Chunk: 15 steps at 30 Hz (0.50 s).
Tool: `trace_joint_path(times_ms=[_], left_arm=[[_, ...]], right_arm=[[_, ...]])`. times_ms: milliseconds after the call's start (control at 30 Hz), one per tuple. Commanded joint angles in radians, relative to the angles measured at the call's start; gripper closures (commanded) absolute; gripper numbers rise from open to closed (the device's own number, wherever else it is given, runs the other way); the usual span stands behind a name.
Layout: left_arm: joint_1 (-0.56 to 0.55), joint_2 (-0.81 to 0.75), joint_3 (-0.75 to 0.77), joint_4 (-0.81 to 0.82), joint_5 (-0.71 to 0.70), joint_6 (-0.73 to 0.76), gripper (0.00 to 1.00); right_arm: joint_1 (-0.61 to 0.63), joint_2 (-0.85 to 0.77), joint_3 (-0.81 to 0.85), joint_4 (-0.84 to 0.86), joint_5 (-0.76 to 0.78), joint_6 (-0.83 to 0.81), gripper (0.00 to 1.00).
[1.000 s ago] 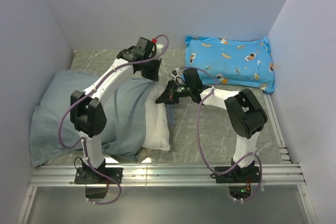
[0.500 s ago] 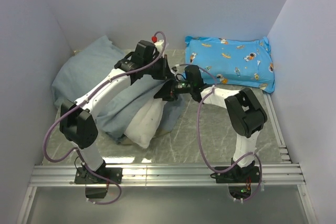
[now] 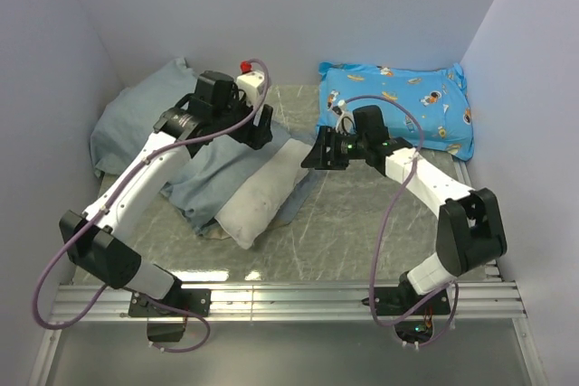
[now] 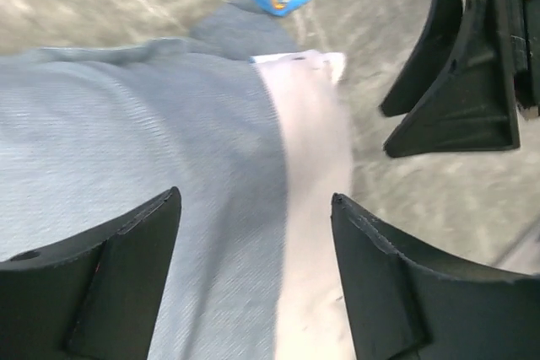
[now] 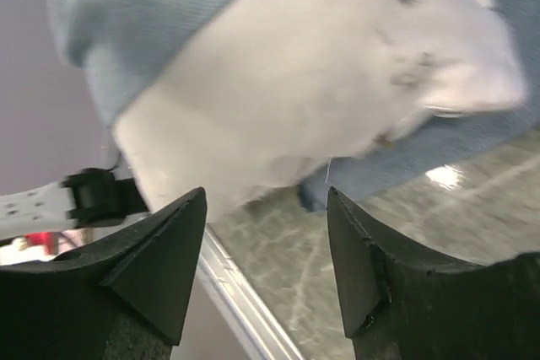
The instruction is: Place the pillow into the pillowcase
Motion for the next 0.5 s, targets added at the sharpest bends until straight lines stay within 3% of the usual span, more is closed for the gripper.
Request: trace_joint_path(times_ms=[0, 233, 300, 333, 367, 400, 433, 467], left_arm=[[-0.020, 0.007, -0.007, -0.065, -0.164, 0.150, 0.23], [-0.138, 0.153, 0.044, -0.106, -0.393, 0.197, 0.19], [-0.139, 0.202, 0.053, -0.126, -0.405, 0.191, 0.27], [-0.139, 0.216, 0.059, -0.134, -0.404, 0.191, 0.33], [-0.139, 0.225, 0.073, -0.140, -0.370, 0.184, 0.52], [-0.139, 0.241, 0.085, -0.145, -0.340, 0.179, 0.63], [-0.141, 0.248, 0.106, -0.165, -0.292, 0.173, 0.72], [-0.142, 0.256, 0.164, -0.178, -0.155, 0.159, 0.87]], right_arm=[[-0.001, 0.063, 0.026, -0.110, 0.052, -0.074, 0.34], [0.010, 0.229, -0.014, 0.100, -0.170, 0.167, 0.26], [0.019, 0.268, -0.014, 0.154, -0.218, 0.216, 0.26], [0.032, 0.275, -0.017, 0.177, -0.230, 0.233, 0.26], [0.041, 0.282, -0.021, 0.206, -0.241, 0.254, 0.27], [0.052, 0.284, -0.036, 0.277, -0.255, 0.292, 0.29], [0.062, 0.286, -0.043, 0.315, -0.256, 0.315, 0.40], [0.082, 0.290, -0.049, 0.362, -0.260, 0.346, 0.46]])
